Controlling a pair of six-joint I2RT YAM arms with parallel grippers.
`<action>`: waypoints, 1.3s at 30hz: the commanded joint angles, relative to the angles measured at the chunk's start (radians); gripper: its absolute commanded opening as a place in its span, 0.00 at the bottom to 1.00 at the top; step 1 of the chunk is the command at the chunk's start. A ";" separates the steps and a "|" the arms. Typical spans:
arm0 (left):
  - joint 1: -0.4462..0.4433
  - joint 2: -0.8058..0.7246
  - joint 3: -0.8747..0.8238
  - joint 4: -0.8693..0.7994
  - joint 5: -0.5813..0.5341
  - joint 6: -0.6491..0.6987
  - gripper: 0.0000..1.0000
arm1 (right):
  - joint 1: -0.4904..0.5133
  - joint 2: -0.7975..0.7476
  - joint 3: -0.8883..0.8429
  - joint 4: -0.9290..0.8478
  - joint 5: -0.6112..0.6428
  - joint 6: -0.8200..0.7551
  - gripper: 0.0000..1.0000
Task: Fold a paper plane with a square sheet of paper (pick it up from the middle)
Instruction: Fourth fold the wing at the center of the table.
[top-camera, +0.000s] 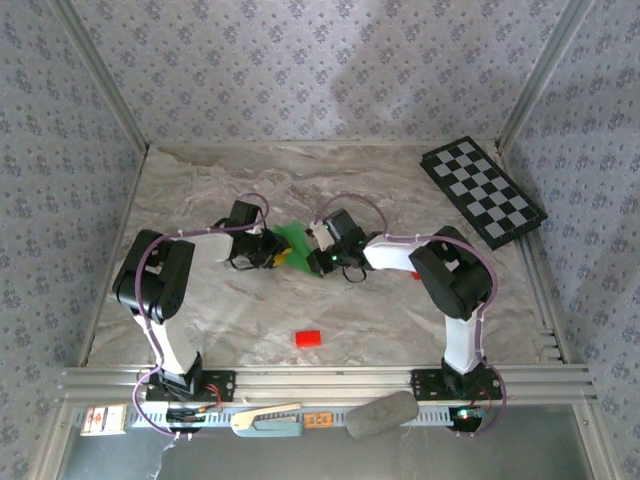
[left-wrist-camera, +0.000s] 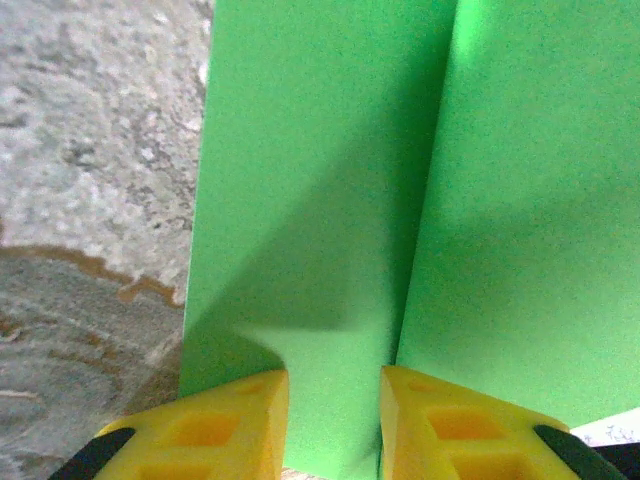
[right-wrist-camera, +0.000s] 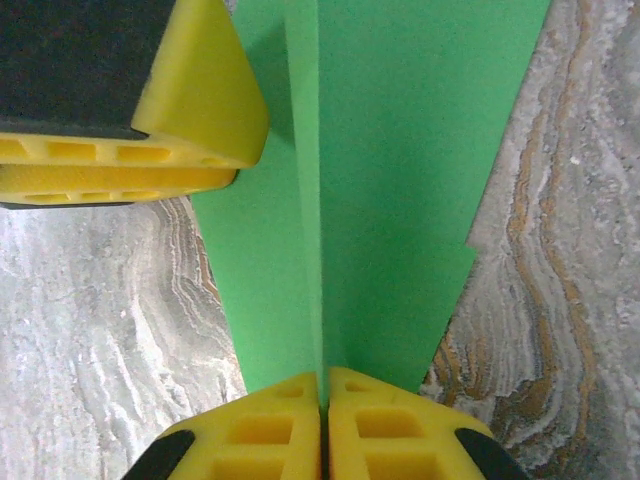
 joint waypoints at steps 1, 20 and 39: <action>-0.007 -0.005 0.008 -0.088 -0.043 0.025 0.31 | -0.010 0.026 -0.013 0.021 -0.067 0.037 0.10; 0.002 -0.063 0.034 -0.107 -0.055 0.069 0.28 | -0.051 0.080 -0.009 0.041 -0.182 0.106 0.08; -0.021 -0.043 0.019 0.152 0.142 0.125 0.15 | -0.110 0.106 -0.011 0.046 -0.274 0.189 0.09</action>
